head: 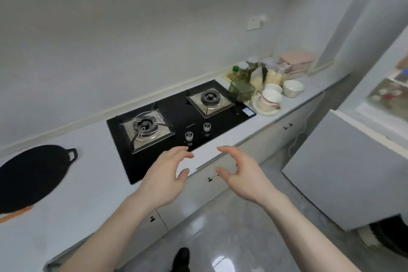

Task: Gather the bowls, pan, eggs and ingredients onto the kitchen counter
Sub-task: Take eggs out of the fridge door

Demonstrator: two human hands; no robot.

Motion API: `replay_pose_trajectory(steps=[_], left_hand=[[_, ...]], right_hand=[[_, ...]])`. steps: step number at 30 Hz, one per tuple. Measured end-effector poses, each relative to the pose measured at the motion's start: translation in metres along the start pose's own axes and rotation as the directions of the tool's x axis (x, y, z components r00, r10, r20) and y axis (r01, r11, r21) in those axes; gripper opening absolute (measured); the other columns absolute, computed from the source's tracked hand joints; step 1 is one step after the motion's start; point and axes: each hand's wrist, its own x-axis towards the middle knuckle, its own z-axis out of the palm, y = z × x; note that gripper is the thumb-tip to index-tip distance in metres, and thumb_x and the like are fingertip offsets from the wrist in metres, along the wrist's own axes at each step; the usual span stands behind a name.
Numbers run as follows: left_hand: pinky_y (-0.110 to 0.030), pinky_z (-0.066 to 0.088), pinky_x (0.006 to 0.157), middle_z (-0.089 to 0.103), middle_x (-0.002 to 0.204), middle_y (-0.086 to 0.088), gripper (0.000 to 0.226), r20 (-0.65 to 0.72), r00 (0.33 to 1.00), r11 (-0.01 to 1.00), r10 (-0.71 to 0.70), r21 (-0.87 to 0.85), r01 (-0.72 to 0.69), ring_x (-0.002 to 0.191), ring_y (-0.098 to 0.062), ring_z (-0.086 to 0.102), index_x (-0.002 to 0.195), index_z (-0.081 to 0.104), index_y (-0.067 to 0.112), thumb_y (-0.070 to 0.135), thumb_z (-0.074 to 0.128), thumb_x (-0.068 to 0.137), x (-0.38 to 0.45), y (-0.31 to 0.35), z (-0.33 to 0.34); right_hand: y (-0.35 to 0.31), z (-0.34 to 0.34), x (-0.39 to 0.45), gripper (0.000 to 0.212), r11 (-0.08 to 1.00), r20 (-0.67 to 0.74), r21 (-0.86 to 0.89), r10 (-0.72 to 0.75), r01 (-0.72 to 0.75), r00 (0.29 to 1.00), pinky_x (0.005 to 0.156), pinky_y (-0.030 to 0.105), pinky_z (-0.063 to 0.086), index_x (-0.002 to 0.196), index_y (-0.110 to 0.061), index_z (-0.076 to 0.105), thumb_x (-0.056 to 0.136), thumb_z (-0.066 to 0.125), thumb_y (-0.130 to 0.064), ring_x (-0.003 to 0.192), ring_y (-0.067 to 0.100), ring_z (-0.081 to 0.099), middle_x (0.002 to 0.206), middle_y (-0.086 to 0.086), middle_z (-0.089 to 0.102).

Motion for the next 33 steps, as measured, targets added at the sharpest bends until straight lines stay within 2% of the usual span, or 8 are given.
replay_pose_trajectory(steps=[6, 12, 15, 20, 23, 25, 28, 33], left_hand=[[-0.021, 0.028, 0.113, 0.039, 0.148, 0.027, 0.037, 0.095, 0.963, 0.967, 0.253, 0.007, -0.255, 0.138, -0.001, 0.035, 0.132, 0.053, 0.041, 0.029, 0.059, 0.097, 0.091, 0.075, 0.022], [-0.019, 0.026, 0.111, 0.039, 0.148, 0.028, 0.037, 0.159, 0.883, 0.896, 0.442, -0.041, -0.442, 0.138, 0.001, 0.034, 0.131, 0.052, 0.042, 0.029, 0.059, 0.097, 0.178, 0.131, 0.037], [-0.02, 0.026, 0.114, 0.042, 0.148, 0.024, 0.038, 0.206, 0.814, 0.838, 0.543, -0.083, -0.539, 0.14, 0.0, 0.035, 0.13, 0.055, 0.04, 0.027, 0.061, 0.095, 0.22, 0.164, 0.053], [-0.008, 0.021, 0.107, 0.045, 0.144, 0.023, 0.037, 0.275, 0.649, 0.7, 0.71, -0.174, -0.692, 0.134, 0.007, 0.036, 0.127, 0.057, 0.037, 0.025, 0.065, 0.092, 0.268, 0.235, 0.092], [-0.025, 0.036, 0.111, 0.05, 0.142, 0.021, 0.037, 0.273, 0.572, 0.632, 0.773, -0.253, -0.733, 0.131, -0.001, 0.046, 0.124, 0.059, 0.038, 0.025, 0.067, 0.09, 0.283, 0.282, 0.119], [-0.029, 0.038, 0.11, 0.051, 0.141, 0.019, 0.036, 0.264, 0.535, 0.595, 0.803, -0.291, -0.749, 0.131, -0.004, 0.048, 0.123, 0.059, 0.036, 0.024, 0.067, 0.09, 0.289, 0.31, 0.136], [-0.022, 0.034, 0.11, 0.05, 0.141, 0.02, 0.036, 0.255, 0.498, 0.558, 0.829, -0.324, -0.764, 0.132, -0.003, 0.046, 0.124, 0.059, 0.036, 0.025, 0.067, 0.09, 0.296, 0.355, 0.164], [-0.021, 0.033, 0.111, 0.048, 0.143, 0.021, 0.038, 0.266, 0.416, 0.49, 0.87, -0.358, -0.795, 0.133, -0.002, 0.045, 0.125, 0.058, 0.035, 0.026, 0.065, 0.09, 0.31, 0.428, 0.203]], right_hand=[[0.046, -0.073, -0.003, 0.05, 0.99, -0.227, 0.035, 0.143, -0.139, 0.963, 0.107, 0.02, 0.037, 0.14, -0.037, 0.052, 0.092, 0.065, -0.033, 0.13, 0.002, 0.046, 0.144, -0.018, 0.049], [0.075, -0.127, 0.007, 0.049, 0.974, -0.422, 0.082, 0.226, -0.211, 0.878, 0.111, 0.026, 0.04, 0.139, -0.037, 0.053, 0.091, 0.065, -0.033, 0.129, 0.002, 0.048, 0.142, -0.019, 0.05], [0.09, -0.156, 0.003, 0.048, 0.964, -0.532, 0.106, 0.261, -0.243, 0.805, 0.112, 0.027, 0.04, 0.138, -0.036, 0.054, 0.091, 0.065, -0.032, 0.128, -0.003, 0.046, 0.141, -0.022, 0.049], [0.119, -0.195, -0.025, 0.046, 0.933, -0.692, 0.184, 0.347, -0.309, 0.633, 0.111, 0.028, 0.041, 0.136, -0.038, 0.055, 0.092, 0.066, -0.032, 0.126, -0.007, 0.046, 0.135, -0.027, 0.05], [0.135, -0.223, -0.043, 0.046, 0.919, -0.755, 0.203, 0.366, -0.337, 0.544, 0.109, 0.029, 0.044, 0.134, -0.039, 0.056, 0.091, 0.068, -0.03, 0.125, -0.007, 0.048, 0.134, -0.029, 0.051], [0.146, -0.243, -0.052, 0.046, 0.92, -0.793, 0.199, 0.354, -0.338, 0.496, 0.104, 0.027, 0.046, 0.133, -0.039, 0.057, 0.09, 0.07, -0.028, 0.122, -0.005, 0.05, 0.131, -0.029, 0.053], [0.168, -0.277, -0.067, 0.046, 0.922, -0.844, 0.203, 0.336, -0.331, 0.418, 0.096, 0.019, 0.046, 0.131, -0.037, 0.059, 0.088, 0.073, -0.024, 0.119, -0.007, 0.052, 0.128, -0.029, 0.055], [0.206, -0.334, -0.095, 0.047, 0.917, -0.903, 0.183, 0.299, -0.354, 0.309, 0.091, 0.013, 0.045, 0.128, -0.034, 0.062, 0.086, 0.075, -0.018, 0.119, -0.006, 0.054, 0.126, -0.026, 0.058]])
